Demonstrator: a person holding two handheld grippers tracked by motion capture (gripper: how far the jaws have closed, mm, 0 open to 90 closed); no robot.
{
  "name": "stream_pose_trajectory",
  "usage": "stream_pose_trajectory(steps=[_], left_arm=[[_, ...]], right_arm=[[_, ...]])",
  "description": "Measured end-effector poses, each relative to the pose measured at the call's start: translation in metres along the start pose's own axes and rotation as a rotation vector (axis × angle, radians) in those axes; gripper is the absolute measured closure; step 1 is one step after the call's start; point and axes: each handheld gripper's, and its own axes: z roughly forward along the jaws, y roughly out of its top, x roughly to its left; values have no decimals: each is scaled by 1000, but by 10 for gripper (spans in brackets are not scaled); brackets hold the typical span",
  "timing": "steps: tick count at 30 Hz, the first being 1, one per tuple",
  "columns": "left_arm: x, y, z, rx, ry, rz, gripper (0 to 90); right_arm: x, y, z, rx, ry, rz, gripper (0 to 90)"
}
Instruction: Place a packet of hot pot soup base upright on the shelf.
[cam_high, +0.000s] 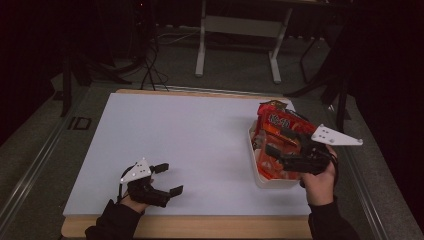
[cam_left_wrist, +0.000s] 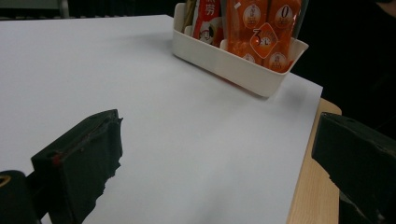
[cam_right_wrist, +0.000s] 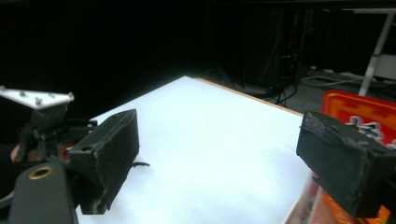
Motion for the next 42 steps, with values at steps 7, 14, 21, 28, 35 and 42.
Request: stream_pose_trajectory(steps=[7, 14, 21, 28, 35, 42], left_arm=[[-1, 0, 1, 5, -3, 1, 23], [-1, 0, 0, 5, 0, 5, 23], [-3, -1, 0, 9, 2, 16, 23], [-4, -1, -2, 8, 2, 24, 23], [-3, -2, -2, 9, 4, 22, 23], [-2, -3, -3, 12, 1, 21, 23]], right_arm=[[12, -17, 18, 54, 33, -39, 133], [17, -39, 34, 95, 56, -31, 134], [24, -60, 44, 139, 91, -39, 141], [30, -78, 42, 164, 100, -51, 141], [33, -99, 34, 205, 93, -26, 141], [33, -107, 25, 214, 74, -11, 141]])
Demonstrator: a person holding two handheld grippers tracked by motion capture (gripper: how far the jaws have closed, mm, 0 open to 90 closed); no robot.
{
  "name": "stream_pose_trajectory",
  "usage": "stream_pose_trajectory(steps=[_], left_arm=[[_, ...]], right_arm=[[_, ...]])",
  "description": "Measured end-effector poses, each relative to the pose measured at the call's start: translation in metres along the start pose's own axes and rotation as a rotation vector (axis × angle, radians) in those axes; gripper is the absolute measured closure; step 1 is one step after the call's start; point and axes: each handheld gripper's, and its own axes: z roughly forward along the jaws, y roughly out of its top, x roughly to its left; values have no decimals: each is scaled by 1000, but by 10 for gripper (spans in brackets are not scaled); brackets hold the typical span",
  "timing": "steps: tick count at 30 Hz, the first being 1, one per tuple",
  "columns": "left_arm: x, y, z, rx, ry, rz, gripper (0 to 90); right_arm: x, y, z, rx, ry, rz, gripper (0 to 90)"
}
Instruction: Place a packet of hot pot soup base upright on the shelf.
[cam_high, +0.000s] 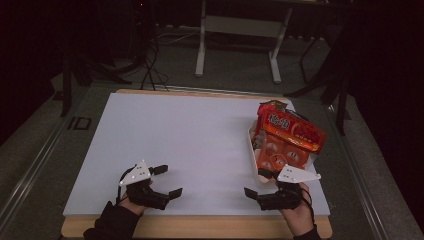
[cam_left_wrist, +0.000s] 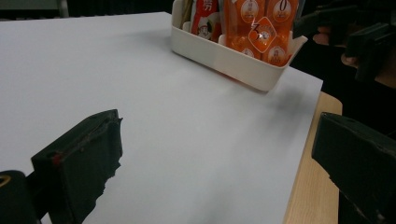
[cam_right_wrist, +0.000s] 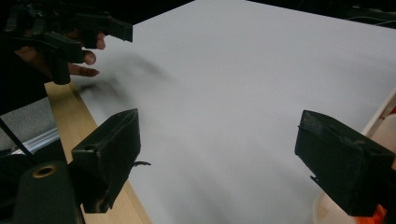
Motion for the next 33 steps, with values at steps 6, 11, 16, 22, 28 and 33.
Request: stream_pose_trajectory(steps=[6, 11, 16, 22, 28, 33], left_arm=[[1, -1, 1, 2, -2, -1, 23], [2, -1, 0, 0, 1, -4, 23], [2, -2, 0, 8, -1, 6, 23], [1, -3, 1, 5, -3, 13, 23], [1, -3, 1, 0, 2, 13, 23], [0, -4, 1, 1, 5, 9, 23]], right_arm=[[0, -6, -9, -20, 3, 11, 141], [-3, -8, -9, -12, -5, 3, 140], [-4, -9, -14, -31, -10, -17, 141], [-11, -11, -20, -53, -16, 14, 143], [-13, -11, -20, -68, -14, 11, 142], [-13, -11, -17, -59, -22, 0, 142]])
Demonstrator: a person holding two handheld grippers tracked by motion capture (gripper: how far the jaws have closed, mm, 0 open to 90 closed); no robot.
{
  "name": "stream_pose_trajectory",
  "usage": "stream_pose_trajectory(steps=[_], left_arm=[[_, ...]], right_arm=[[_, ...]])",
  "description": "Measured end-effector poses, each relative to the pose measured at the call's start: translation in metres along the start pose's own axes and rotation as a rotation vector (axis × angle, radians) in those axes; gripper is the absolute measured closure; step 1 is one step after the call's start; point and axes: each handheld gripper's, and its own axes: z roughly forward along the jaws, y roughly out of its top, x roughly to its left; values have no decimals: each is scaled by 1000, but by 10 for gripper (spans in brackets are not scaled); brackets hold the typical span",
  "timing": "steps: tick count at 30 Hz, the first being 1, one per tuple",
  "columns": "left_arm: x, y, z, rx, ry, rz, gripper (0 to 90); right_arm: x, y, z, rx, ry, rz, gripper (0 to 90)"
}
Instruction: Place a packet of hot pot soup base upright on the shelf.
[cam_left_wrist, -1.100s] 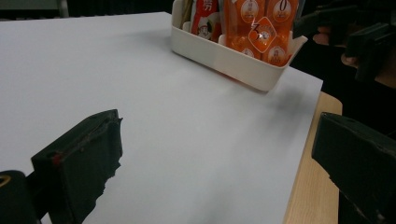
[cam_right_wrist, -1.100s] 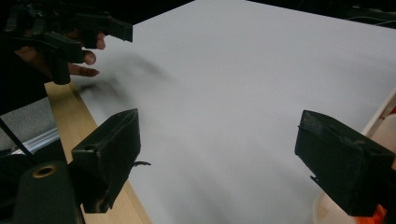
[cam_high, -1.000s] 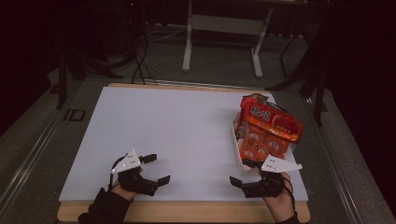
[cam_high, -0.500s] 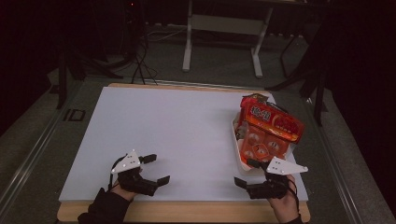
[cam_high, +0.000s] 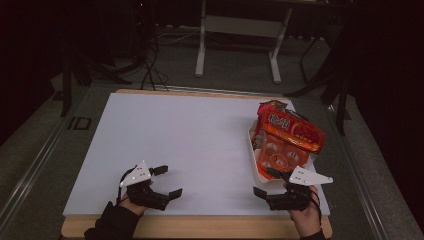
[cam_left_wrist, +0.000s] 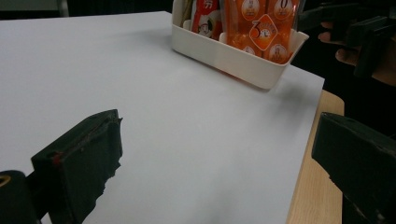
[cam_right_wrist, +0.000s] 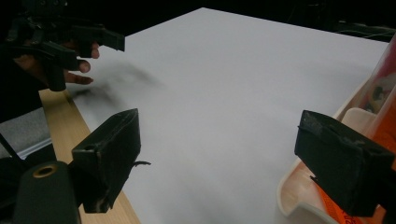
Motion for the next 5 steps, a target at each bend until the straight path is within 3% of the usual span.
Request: stream_pose_trajectory(steps=[5], left_arm=[[1, 0, -1, -10, -3, -14, 23]], right_arm=[[-1, -1, 3, 16, -2, 4, 142]])
